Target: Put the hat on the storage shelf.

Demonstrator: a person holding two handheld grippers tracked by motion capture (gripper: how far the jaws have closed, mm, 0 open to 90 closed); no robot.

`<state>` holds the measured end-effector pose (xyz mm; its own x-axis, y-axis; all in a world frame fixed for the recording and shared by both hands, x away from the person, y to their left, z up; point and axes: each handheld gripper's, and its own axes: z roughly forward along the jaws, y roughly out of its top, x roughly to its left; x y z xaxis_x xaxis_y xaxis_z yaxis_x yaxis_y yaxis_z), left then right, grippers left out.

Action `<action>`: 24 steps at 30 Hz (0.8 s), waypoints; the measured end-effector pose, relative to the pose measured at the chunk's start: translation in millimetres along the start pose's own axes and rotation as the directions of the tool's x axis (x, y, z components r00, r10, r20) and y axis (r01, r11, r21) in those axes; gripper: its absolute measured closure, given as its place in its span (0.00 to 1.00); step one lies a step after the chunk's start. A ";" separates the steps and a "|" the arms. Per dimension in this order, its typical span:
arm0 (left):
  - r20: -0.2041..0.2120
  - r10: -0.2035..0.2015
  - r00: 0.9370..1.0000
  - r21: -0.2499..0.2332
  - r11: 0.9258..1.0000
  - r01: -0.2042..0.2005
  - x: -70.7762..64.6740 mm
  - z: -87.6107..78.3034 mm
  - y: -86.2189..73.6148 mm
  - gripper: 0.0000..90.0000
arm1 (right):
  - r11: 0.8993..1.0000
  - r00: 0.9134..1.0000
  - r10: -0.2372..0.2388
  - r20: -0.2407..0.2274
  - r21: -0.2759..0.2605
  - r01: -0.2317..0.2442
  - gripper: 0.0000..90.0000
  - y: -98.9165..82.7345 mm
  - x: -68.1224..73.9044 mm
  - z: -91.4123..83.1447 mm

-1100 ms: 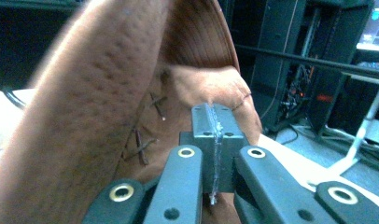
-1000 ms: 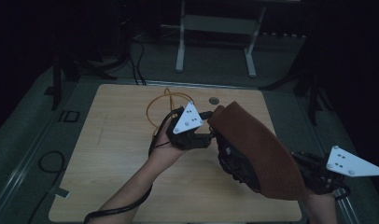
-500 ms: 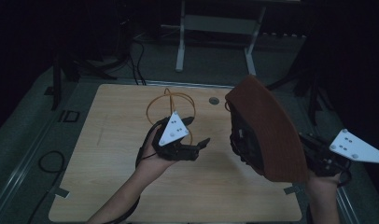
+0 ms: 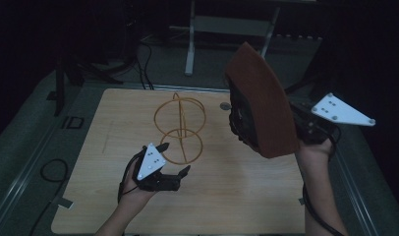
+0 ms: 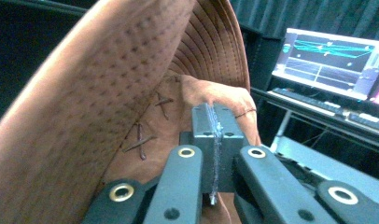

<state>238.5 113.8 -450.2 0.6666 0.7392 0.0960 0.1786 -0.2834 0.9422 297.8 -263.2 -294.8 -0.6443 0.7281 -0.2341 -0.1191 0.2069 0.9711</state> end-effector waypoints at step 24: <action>-0.123 -0.147 0.981 0.025 0.988 0.151 25.0 -32.8 -89.0 0.12 | 0.979 0.972 -0.166 -0.164 0.095 0.183 1.00 44.1 78.7 140.3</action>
<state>215.5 177.5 -521.2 0.5390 0.8423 -0.0046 0.2952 -0.1838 0.9376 347.9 -105.1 -276.9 -0.7306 0.5666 -0.3811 -0.1625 0.3979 0.9029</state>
